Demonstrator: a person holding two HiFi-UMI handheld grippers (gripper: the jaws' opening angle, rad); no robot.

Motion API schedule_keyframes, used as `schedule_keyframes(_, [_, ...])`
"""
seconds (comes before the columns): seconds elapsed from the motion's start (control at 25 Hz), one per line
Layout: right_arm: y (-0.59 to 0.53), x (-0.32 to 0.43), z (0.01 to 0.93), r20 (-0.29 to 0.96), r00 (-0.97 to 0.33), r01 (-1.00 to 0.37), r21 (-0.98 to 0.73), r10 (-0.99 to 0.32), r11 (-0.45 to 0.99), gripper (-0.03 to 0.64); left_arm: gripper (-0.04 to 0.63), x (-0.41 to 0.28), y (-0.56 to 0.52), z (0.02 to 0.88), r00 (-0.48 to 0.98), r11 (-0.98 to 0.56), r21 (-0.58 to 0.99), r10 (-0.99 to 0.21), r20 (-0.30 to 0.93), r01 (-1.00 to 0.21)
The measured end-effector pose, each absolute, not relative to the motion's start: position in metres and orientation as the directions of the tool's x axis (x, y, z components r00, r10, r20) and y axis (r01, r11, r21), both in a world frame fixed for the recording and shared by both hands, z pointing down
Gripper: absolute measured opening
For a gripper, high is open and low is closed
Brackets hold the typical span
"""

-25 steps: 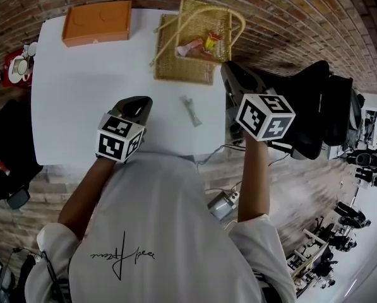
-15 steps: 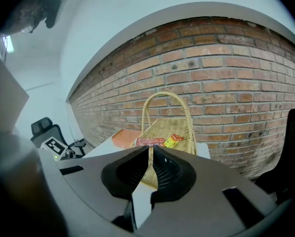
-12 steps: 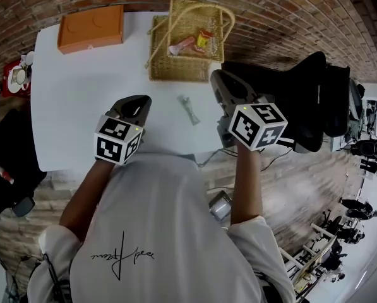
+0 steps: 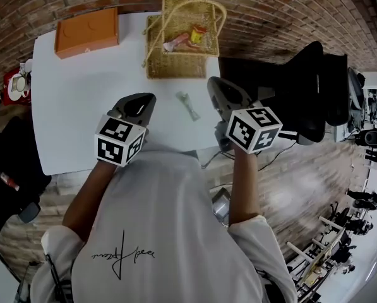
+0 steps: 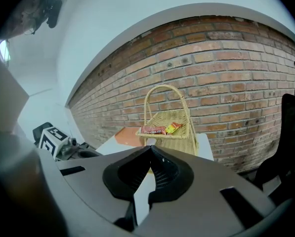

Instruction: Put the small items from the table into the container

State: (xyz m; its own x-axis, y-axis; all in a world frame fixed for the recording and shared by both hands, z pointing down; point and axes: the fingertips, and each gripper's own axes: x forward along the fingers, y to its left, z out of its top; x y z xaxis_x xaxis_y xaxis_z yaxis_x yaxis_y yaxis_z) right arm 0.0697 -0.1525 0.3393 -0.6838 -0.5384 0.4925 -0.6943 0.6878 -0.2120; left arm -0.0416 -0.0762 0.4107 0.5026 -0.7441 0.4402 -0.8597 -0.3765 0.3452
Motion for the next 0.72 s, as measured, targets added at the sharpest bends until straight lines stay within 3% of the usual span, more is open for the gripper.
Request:
schedule_keyframes(0.32, [-0.115, 0.073, 0.367, 0.565, -0.679, -0.671, -0.217, -0.469, 0.709, 0.021, 0.011, -0.035, -0.068, 0.401, 0.529, -0.407, 0.348, -0.736, 0.422, -0.845])
schedule_keyframes(0.72, [-0.087, 0.09, 0.371, 0.558, -0.68, -0.68, -0.237, -0.476, 0.693, 0.021, 0.011, -0.023, -0.056, 0.398, 0.553, -0.437, 0.346, -0.722, 0.415, -0.83])
